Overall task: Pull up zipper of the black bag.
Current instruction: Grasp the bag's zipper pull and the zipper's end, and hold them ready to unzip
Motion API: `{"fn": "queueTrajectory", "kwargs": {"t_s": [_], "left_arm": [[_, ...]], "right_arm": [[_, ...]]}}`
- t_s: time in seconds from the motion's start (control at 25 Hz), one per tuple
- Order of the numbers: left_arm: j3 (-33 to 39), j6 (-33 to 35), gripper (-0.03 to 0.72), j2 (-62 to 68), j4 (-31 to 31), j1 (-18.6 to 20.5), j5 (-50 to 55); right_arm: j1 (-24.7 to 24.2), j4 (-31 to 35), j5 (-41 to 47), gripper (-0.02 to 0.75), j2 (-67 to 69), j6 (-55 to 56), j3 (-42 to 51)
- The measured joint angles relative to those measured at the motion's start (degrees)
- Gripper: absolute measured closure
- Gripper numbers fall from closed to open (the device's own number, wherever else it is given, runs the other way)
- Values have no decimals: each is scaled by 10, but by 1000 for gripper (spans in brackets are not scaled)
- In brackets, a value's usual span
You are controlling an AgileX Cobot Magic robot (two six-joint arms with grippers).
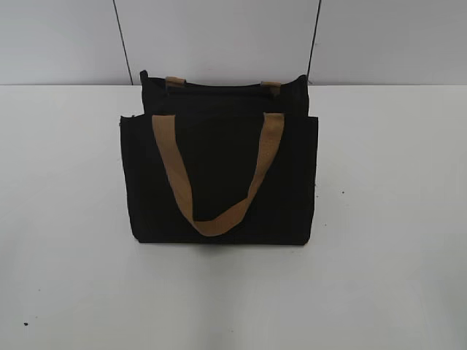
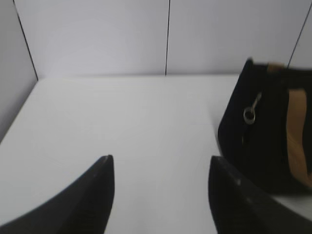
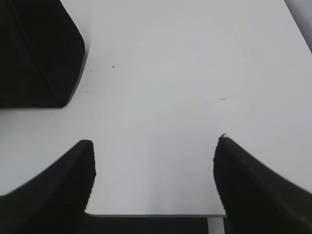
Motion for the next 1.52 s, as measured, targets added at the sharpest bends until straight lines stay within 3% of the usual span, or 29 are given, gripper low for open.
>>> {"fn": "queueTrajectory", "kwargs": {"t_s": [0.16, 0.44, 0.64, 0.96, 1.04, 1.28, 1.52], "left_arm": [[11, 0, 219, 3, 0, 0, -145], [96, 0, 219, 96, -11, 0, -339], [147, 0, 219, 217, -29, 0, -505], [156, -16, 228, 484, -6, 0, -744], [156, -53, 250, 558, 30, 0, -790], [157, -199, 281, 718, 237, 0, -929], [154, -225, 291, 849, 360, 1, -1027]], "right_arm": [[0, 0, 0, 160, 0, 0, 0], [0, 0, 0, 160, 0, 0, 0], [0, 0, 0, 160, 0, 0, 0], [0, 0, 0, 160, 0, 0, 0], [0, 0, 0, 160, 0, 0, 0], [0, 0, 0, 160, 0, 0, 0], [0, 0, 0, 160, 0, 0, 0]]}}
